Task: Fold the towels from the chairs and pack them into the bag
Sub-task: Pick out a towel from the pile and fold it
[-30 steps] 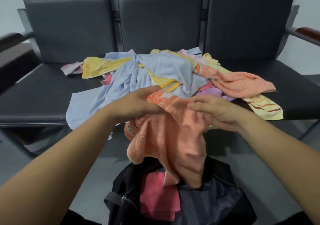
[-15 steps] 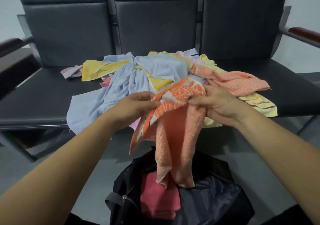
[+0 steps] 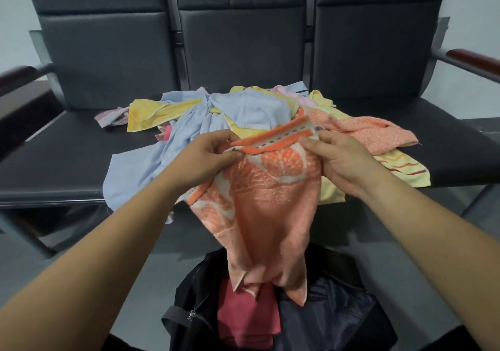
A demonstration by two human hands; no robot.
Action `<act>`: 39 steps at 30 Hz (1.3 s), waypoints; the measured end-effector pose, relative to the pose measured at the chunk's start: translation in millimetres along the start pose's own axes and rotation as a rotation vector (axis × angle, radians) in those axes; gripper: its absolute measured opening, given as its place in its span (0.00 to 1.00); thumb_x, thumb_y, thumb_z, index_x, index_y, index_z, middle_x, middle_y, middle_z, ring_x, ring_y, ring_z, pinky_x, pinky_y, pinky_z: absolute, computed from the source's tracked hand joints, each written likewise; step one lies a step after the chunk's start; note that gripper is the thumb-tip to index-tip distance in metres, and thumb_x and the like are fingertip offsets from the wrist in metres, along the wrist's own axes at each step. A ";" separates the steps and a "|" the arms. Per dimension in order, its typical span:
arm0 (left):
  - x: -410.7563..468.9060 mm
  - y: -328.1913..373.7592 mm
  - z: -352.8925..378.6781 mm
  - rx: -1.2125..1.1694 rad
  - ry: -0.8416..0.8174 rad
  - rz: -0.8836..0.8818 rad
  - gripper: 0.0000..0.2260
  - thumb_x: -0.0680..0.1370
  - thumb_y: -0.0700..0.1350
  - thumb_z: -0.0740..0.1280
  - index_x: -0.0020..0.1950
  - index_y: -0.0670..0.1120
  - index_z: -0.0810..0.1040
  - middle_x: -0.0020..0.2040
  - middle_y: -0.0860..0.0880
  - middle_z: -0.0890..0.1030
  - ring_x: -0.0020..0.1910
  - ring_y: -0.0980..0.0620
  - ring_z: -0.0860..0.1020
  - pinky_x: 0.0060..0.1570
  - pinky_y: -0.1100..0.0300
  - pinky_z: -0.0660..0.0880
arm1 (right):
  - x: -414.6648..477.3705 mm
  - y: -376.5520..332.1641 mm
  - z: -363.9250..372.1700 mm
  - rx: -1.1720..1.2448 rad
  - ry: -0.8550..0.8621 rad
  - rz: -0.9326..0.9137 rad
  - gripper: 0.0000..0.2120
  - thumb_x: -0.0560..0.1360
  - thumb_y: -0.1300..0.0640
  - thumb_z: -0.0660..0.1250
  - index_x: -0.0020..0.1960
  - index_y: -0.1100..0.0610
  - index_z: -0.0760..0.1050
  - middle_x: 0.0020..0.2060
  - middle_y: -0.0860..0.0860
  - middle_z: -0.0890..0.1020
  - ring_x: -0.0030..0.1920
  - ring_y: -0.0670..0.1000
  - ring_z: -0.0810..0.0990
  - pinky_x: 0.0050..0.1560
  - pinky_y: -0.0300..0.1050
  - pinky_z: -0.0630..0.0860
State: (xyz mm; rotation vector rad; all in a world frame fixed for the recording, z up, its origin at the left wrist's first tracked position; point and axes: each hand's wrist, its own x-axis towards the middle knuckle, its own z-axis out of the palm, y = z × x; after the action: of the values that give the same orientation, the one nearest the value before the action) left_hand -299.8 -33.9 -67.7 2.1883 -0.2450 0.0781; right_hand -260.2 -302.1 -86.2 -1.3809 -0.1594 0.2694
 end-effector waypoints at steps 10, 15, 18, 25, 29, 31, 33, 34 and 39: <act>4.5 -11.1 -16.2 0.394 -0.090 -0.081 0.13 0.76 0.52 0.74 0.39 0.45 0.78 0.32 0.51 0.74 0.30 0.57 0.71 0.32 0.64 0.67 | 4.9 -9.9 -6.9 -0.168 0.306 -0.141 0.05 0.80 0.58 0.71 0.53 0.58 0.84 0.43 0.52 0.88 0.45 0.54 0.87 0.47 0.48 0.83; 2.1 -26.0 -33.8 0.494 -0.117 -0.208 0.21 0.77 0.58 0.71 0.36 0.43 0.71 0.32 0.50 0.71 0.32 0.51 0.68 0.35 0.58 0.65 | 5.5 -12.5 -22.8 -0.269 0.427 -0.121 0.09 0.80 0.54 0.71 0.56 0.57 0.83 0.48 0.51 0.88 0.48 0.52 0.88 0.45 0.45 0.84; -0.5 -19.4 -38.8 0.392 -0.069 -0.196 0.16 0.78 0.58 0.70 0.44 0.45 0.81 0.33 0.52 0.78 0.33 0.51 0.77 0.36 0.59 0.72 | 8.2 -11.6 -24.5 -0.337 0.448 -0.137 0.17 0.78 0.53 0.73 0.64 0.58 0.80 0.58 0.52 0.85 0.52 0.51 0.87 0.50 0.47 0.85; -3.5 18.4 -21.2 -0.612 -0.098 -0.070 0.09 0.81 0.33 0.63 0.56 0.41 0.81 0.49 0.45 0.85 0.42 0.53 0.82 0.43 0.64 0.79 | 2.7 -15.1 2.7 -0.453 0.403 -0.356 0.09 0.78 0.57 0.74 0.39 0.49 0.82 0.31 0.38 0.82 0.35 0.37 0.79 0.39 0.35 0.76; -4.6 26.7 -16.2 -0.441 -0.092 0.034 0.10 0.79 0.32 0.67 0.59 0.38 0.81 0.51 0.41 0.87 0.51 0.47 0.86 0.52 0.60 0.81 | -3.2 -19.9 15.7 -0.453 0.307 -0.369 0.04 0.79 0.60 0.72 0.50 0.52 0.82 0.27 0.43 0.79 0.26 0.43 0.75 0.32 0.41 0.73; -4.3 31.3 -12.6 -0.311 -0.022 0.035 0.05 0.79 0.36 0.70 0.53 0.36 0.82 0.42 0.44 0.87 0.42 0.51 0.86 0.44 0.63 0.81 | -7.8 -22.2 23.8 -0.458 0.269 -0.381 0.08 0.79 0.63 0.71 0.55 0.52 0.81 0.30 0.45 0.81 0.26 0.42 0.75 0.29 0.38 0.73; -2.8 32.7 -9.0 -0.211 0.031 0.022 0.06 0.78 0.39 0.72 0.48 0.36 0.83 0.36 0.46 0.85 0.34 0.53 0.83 0.39 0.62 0.81 | -11.8 -24.4 31.6 -0.510 0.221 -0.387 0.09 0.79 0.66 0.69 0.51 0.53 0.83 0.35 0.47 0.83 0.28 0.41 0.77 0.30 0.38 0.76; -2.1 33.3 -7.8 -0.169 0.044 0.021 0.06 0.78 0.41 0.73 0.47 0.37 0.84 0.35 0.45 0.85 0.33 0.52 0.82 0.39 0.60 0.82 | -13.8 -25.0 35.2 -0.525 0.188 -0.382 0.10 0.79 0.67 0.69 0.49 0.53 0.83 0.35 0.49 0.83 0.29 0.43 0.79 0.32 0.42 0.79; -1.3 40.6 -1.8 -0.024 0.089 0.033 0.11 0.78 0.44 0.72 0.40 0.39 0.81 0.31 0.44 0.84 0.27 0.56 0.78 0.31 0.68 0.74 | -25.1 -24.2 54.1 -0.571 0.002 -0.323 0.06 0.76 0.51 0.75 0.48 0.53 0.86 0.40 0.50 0.87 0.42 0.47 0.86 0.49 0.48 0.83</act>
State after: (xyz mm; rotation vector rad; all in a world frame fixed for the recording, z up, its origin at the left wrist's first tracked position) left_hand -309.3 -55.5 -34.6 2.1515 -0.2313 0.1895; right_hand -296.5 -262.0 -51.3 -1.8890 -0.4805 -0.0582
